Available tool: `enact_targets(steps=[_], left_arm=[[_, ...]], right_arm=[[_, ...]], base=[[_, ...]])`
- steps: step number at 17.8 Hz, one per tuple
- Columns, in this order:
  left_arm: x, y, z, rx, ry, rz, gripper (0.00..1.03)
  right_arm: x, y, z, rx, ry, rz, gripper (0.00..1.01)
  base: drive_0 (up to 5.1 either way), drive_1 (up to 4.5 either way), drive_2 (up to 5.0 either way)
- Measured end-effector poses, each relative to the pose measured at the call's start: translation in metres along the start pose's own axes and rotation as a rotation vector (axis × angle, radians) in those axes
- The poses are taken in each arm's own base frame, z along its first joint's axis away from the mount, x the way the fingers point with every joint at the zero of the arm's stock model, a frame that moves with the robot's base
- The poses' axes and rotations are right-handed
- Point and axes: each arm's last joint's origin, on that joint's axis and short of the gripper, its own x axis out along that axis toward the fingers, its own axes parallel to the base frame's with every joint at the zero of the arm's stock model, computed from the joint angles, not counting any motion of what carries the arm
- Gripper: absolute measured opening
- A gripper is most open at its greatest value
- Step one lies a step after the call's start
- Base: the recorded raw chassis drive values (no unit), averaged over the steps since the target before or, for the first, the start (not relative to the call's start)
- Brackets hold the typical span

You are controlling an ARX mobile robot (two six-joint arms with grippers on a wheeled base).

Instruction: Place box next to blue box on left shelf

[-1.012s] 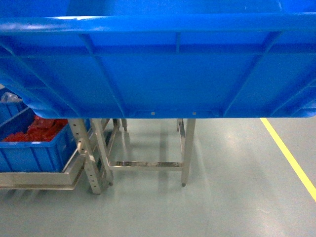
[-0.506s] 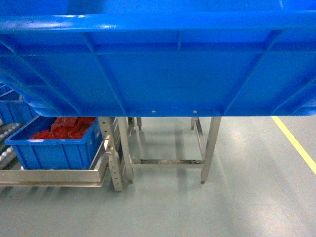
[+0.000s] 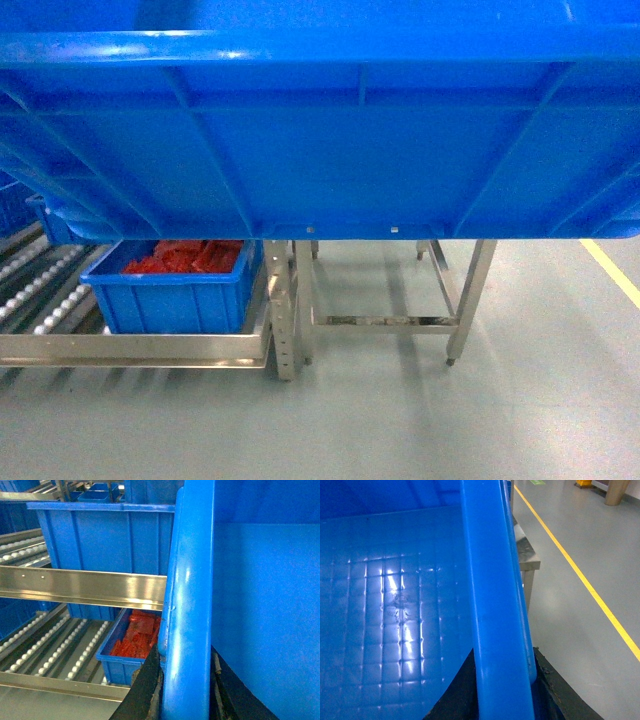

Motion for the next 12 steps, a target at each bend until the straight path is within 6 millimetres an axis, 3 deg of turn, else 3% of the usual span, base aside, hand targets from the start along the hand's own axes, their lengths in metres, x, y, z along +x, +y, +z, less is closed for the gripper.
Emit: enact_targets(steps=[12], left_arm=[[0.0,-0.0001,-0.0001,0.001,0.001,-0.003,0.14]], right_arm=[[0.0001,0.0,-0.0004,0.0,0.001,0.002,0.21]], base=[[-5.0,2.41,2.4]])
